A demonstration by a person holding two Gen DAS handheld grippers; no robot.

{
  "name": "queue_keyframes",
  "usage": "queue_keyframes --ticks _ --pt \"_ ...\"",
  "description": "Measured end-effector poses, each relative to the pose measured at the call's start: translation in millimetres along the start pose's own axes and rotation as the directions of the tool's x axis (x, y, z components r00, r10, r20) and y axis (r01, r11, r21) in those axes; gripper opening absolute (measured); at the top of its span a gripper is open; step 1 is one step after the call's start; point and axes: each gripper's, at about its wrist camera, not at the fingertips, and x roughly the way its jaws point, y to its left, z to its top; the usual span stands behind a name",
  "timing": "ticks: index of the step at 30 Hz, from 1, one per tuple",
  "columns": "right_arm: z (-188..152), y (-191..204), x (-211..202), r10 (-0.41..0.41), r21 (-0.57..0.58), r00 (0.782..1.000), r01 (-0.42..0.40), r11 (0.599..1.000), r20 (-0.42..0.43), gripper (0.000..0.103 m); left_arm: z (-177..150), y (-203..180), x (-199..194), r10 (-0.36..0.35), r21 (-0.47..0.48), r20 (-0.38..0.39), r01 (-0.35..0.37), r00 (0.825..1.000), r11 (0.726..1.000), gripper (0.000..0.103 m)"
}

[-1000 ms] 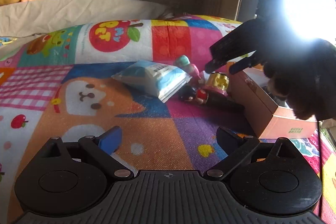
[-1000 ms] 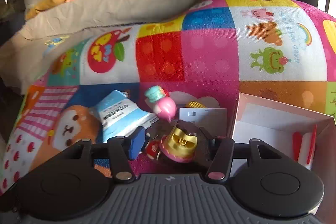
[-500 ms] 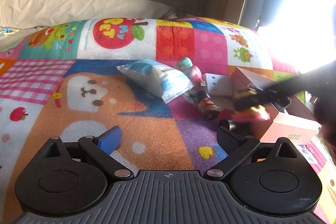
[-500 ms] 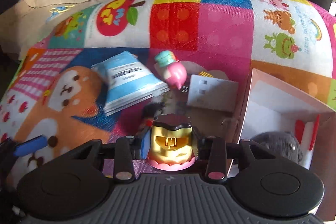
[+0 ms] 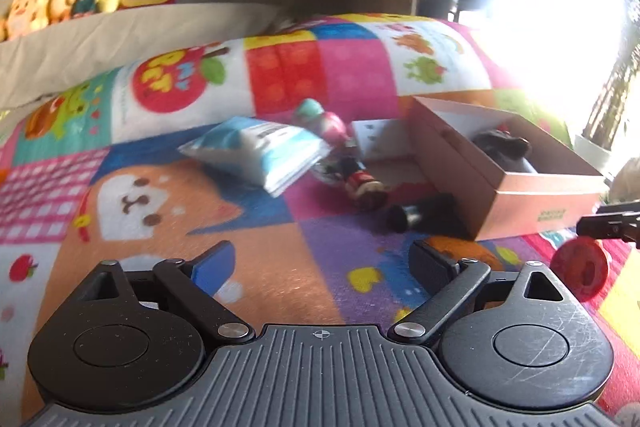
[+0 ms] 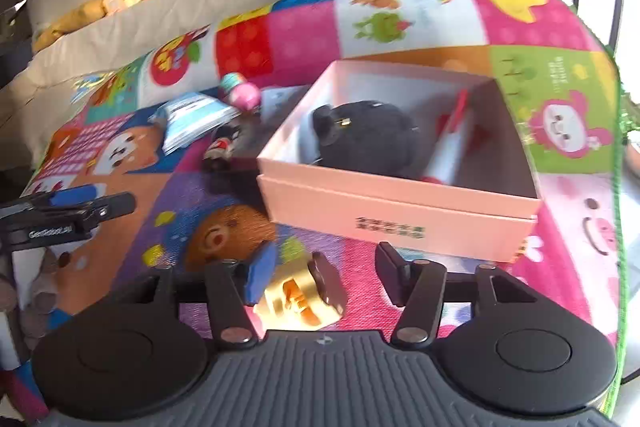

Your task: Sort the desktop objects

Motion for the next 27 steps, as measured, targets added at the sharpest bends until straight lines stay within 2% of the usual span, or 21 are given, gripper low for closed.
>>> queue_keyframes --ticks 1,2,6,9,10,13,14,15,17,22,25,27 --pt "-5.8 -5.3 -1.9 -0.011 0.019 1.0 0.011 1.0 0.025 0.063 2.7 -7.3 3.0 -0.025 0.031 -0.01 0.025 1.0 0.999 0.075" --pt "-11.9 -11.6 -2.8 -0.011 0.047 0.999 0.009 0.999 0.045 0.065 5.8 -15.4 7.6 -0.046 0.067 -0.022 0.047 0.999 0.997 0.072" --pt "-30.0 -30.1 -4.4 0.025 0.144 0.996 -0.038 0.989 0.091 0.075 16.4 -45.4 30.5 -0.066 0.235 -0.016 0.068 0.998 0.97 0.071" --pt "-39.2 -39.8 -3.7 0.04 0.195 0.993 -0.061 0.979 0.112 0.083 24.6 -57.1 57.6 -0.068 0.287 -0.061 0.082 0.996 0.954 0.069" --pt "-42.5 -41.8 -2.6 0.041 0.211 0.992 -0.065 0.975 0.116 0.088 26.6 -59.1 65.7 -0.074 0.291 -0.08 0.095 0.994 0.952 0.063" --pt "-46.9 -47.7 -3.0 0.062 0.247 0.989 -0.094 0.965 0.135 0.091 29.8 -64.8 84.4 -0.071 0.303 -0.115 0.103 0.991 0.948 0.06" --pt "-47.8 -48.4 -3.4 0.067 0.25 0.987 -0.102 0.963 0.145 0.097 29.9 -66.6 88.5 -0.068 0.308 -0.121 0.103 0.99 0.946 0.057" --pt "-48.6 -48.3 -3.3 0.069 0.252 0.986 -0.106 0.962 0.15 0.099 30.0 -67.8 90.7 -0.068 0.309 -0.126 0.104 0.99 0.945 0.048" --pt "-48.9 -48.3 -3.2 0.081 0.249 0.984 -0.119 0.961 0.157 0.1 30.0 -68.6 90.7 -0.064 0.298 -0.13 0.101 0.989 0.949 0.044" --pt "-51.1 -52.2 -3.8 0.093 0.27 0.982 -0.136 0.953 0.166 0.103 26.2 -65.6 72.0 -0.05 0.269 -0.14 0.086 0.989 0.959 0.03" --pt "-51.6 -53.6 -3.3 0.093 0.281 0.982 -0.136 0.95 0.164 0.103 20.7 -57.9 46.7 -0.043 0.226 -0.139 0.074 0.989 0.971 0.023" --pt "-51.8 -54.3 -3.0 0.093 0.284 0.982 -0.137 0.949 0.164 0.103 12.9 -51.6 23.5 -0.04 0.179 -0.139 0.065 0.989 0.982 0.023"
